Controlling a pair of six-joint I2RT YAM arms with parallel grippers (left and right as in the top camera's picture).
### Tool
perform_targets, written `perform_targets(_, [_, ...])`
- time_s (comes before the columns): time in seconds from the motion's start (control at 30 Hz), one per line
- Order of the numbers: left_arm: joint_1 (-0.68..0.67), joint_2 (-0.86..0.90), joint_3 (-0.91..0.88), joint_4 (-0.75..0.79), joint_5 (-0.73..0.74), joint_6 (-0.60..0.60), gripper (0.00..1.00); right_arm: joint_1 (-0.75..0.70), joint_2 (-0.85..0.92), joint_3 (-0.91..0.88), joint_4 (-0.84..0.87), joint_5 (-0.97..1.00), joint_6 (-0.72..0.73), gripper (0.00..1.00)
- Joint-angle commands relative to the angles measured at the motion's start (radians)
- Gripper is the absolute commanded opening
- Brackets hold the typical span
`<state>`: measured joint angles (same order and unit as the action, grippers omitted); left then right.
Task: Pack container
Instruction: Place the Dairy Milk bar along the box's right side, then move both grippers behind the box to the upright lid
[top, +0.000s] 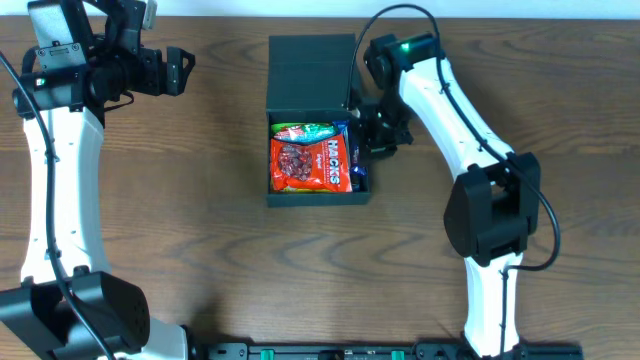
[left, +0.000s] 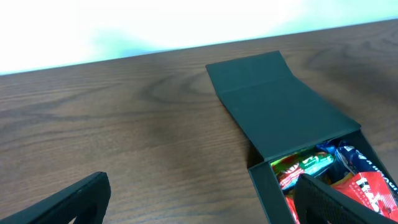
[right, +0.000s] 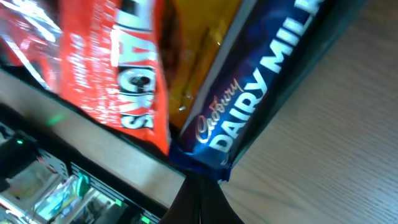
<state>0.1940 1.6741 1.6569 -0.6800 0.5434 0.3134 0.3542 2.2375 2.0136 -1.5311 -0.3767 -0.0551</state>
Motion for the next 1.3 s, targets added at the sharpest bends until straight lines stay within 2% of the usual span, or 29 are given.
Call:
perform_targets(0.0, [0.002,0.001,0.014,-0.001,0.013,-0.008,0.95,0.006,-0.025,-0.053,0.038,0.010,-0.018,0.01])
perform_targets(0.23, [0.002,0.001,0.014,-0.001,0.027,-0.008,0.95,0.006,-0.025,-0.077,0.079,0.010,-0.018,0.01])
perform_targets(0.43, [-0.011,0.002,0.014,-0.003,0.038,-0.030,0.95,-0.034,-0.032,0.041,0.077,0.010,-0.018,0.01])
perform_targets(0.57, [-0.054,0.024,0.013,-0.005,0.049,-0.030,0.96,-0.095,-0.050,0.072,0.239,0.010,-0.001,0.01])
perform_targets(0.6, [-0.063,0.034,0.012,-0.005,0.060,-0.030,1.00,-0.112,-0.049,0.071,0.279,0.010,0.012,0.01])
perform_targets(0.67, [-0.084,0.069,0.012,-0.013,0.081,-0.031,0.77,-0.151,-0.043,0.066,0.368,0.010,0.042,0.01])
perform_targets(0.7, [-0.097,0.095,0.012,-0.025,0.082,-0.035,0.61,-0.171,-0.041,0.063,0.409,0.010,0.043,0.01])
perform_targets(0.77, [-0.118,0.153,0.012,-0.043,0.082,-0.072,0.40,-0.198,-0.038,0.052,0.477,0.010,0.043,0.01])
perform_targets(0.8, [-0.126,0.181,0.012,-0.047,0.082,-0.095,0.25,-0.208,-0.038,0.043,0.508,0.010,0.043,0.01])
perform_targets(0.83, [-0.135,0.209,0.012,-0.045,0.082,-0.119,0.13,-0.216,-0.038,0.030,0.538,0.010,0.043,0.01])
perform_targets(0.87, [-0.144,0.242,0.012,-0.039,0.083,-0.149,0.06,-0.224,-0.038,0.013,0.572,0.010,0.043,0.01])
perform_targets(1.03, [-0.183,0.354,0.012,0.057,0.086,-0.237,0.06,-0.236,-0.035,-0.098,0.670,0.002,0.070,0.01])
perform_targets(1.2, [-0.216,0.462,0.012,0.196,0.032,-0.540,0.06,-0.243,0.003,-0.172,0.788,-0.077,0.116,0.01])
perform_targets(1.27, [-0.221,0.496,0.013,0.220,0.006,-0.606,0.06,-0.246,0.034,-0.172,0.826,-0.107,0.146,0.01])
